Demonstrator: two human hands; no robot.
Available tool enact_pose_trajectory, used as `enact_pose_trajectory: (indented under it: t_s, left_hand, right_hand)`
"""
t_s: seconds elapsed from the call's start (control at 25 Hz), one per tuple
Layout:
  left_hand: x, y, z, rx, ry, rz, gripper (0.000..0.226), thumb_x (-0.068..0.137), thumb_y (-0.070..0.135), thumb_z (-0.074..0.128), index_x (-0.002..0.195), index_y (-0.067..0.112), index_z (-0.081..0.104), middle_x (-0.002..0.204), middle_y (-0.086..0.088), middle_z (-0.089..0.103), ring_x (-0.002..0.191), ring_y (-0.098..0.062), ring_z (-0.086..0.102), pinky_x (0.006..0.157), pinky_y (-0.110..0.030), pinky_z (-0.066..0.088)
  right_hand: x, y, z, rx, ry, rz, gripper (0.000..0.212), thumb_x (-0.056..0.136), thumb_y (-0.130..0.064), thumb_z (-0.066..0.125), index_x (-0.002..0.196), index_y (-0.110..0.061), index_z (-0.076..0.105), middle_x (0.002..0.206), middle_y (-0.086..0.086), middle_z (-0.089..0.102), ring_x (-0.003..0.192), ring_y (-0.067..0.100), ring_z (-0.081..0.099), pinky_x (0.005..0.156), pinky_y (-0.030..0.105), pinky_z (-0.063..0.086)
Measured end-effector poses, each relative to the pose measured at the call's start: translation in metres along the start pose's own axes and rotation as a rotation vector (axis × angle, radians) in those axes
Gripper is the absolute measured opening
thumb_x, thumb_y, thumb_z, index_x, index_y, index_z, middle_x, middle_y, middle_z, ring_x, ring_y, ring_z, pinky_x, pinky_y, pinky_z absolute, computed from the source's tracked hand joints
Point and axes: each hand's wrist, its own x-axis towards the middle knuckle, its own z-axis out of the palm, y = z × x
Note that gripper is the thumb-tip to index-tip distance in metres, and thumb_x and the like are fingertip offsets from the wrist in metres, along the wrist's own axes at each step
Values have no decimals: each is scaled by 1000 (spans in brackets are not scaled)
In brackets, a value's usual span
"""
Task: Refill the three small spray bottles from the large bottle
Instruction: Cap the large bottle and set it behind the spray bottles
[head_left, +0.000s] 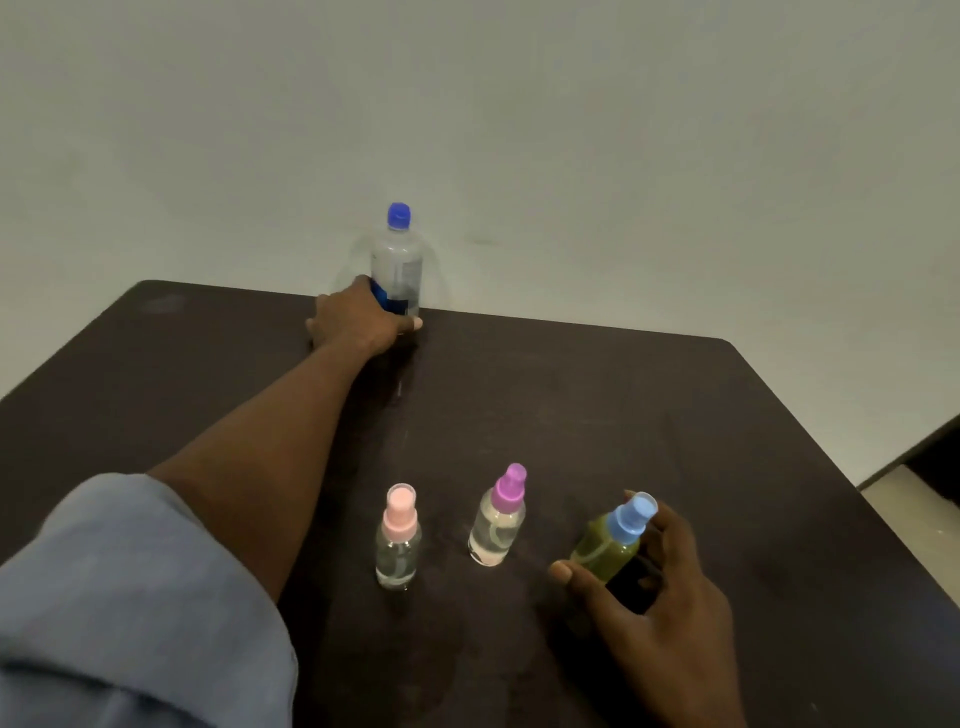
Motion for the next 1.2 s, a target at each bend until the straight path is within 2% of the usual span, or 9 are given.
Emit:
enact_pose_trajectory:
  t_s: [0.16, 0.28, 0.36, 0.44, 0.52, 0.72, 0.84, 1.04, 1.2]
  left_hand:
    - [-15, -4, -8, -95, -42, -41, 103, 72, 64, 86, 150, 15, 39, 145, -13, 55, 138, -38, 48, 112, -53, 44]
    - [-70, -8, -35, -335, -110, -123, 77, 81, 46, 85, 142, 12, 52, 143, -13, 58, 128, -32, 57, 103, -44, 51]
    - [-128, -17, -58, -504, -201, -104, 47, 88, 56, 75, 119, 20, 70, 124, -4, 70, 102, -24, 70, 83, -43, 60]
    - [-194, -35, -82, -544, -134, -44, 61, 85, 84, 54, 100, 29, 76, 102, 8, 77, 67, -13, 70, 58, -34, 51]
    - [-258, -49, -101, -640, -83, -30, 76, 77, 98, 41, 101, 36, 77, 104, 12, 77, 51, -11, 60, 51, -30, 42]
    - [-321, -42, -97, -514, -255, 63, 82, 65, 70, 82, 138, 48, 53, 124, 27, 64, 67, -5, 67, 51, -20, 50]
    - [-320, -28, -75, -453, -285, 114, 88, 71, 51, 91, 146, 45, 45, 129, 20, 62, 78, -13, 70, 65, -31, 58]
    - [-306, -12, -50, -486, -292, 118, 88, 67, 41, 96, 142, 43, 50, 112, 16, 70, 79, -11, 68, 64, -29, 57]
    - [-286, -2, -37, -494, -319, 179, 58, 72, 28, 95, 118, 45, 64, 92, 10, 75, 64, -10, 70, 48, -17, 50]
  right_hand:
    - [-1, 2, -1, -27, -10, -34, 81, 56, -82, 80, 126, -73, 40, 118, -45, 61, 107, -21, 58, 83, 16, 47]
    - [-3, 1, -3, -12, -11, -34, 72, 65, -73, 80, 127, -69, 43, 120, -40, 63, 108, -17, 61, 86, 23, 53]
    - [-4, 1, -4, -12, -30, -57, 67, 71, -69, 78, 126, -70, 41, 121, -42, 62, 110, -15, 61, 87, 19, 51]
    - [-2, 3, -2, -34, -48, -90, 66, 73, -68, 75, 128, -68, 39, 118, -51, 56, 111, -20, 58, 85, 12, 47]
    - [-3, 4, -3, -38, -50, -100, 67, 75, -69, 72, 134, -62, 41, 114, -57, 53, 110, -25, 54, 82, 7, 43]
    - [-7, 5, -3, -24, -78, -103, 47, 89, -44, 74, 115, -71, 46, 107, -38, 66, 99, -15, 64, 75, 11, 48]
    - [-6, 4, -4, -2, -125, -88, 46, 90, -35, 76, 118, -63, 53, 108, -36, 68, 99, -12, 66, 80, 18, 53]
    - [3, -1, 2, 76, -233, -55, 45, 91, -22, 78, 128, -38, 59, 111, -17, 73, 103, 1, 71, 91, 39, 63]
    - [10, -14, 17, 53, -291, -125, 54, 87, -25, 84, 133, -34, 57, 110, -14, 73, 98, 3, 71, 85, 32, 62]
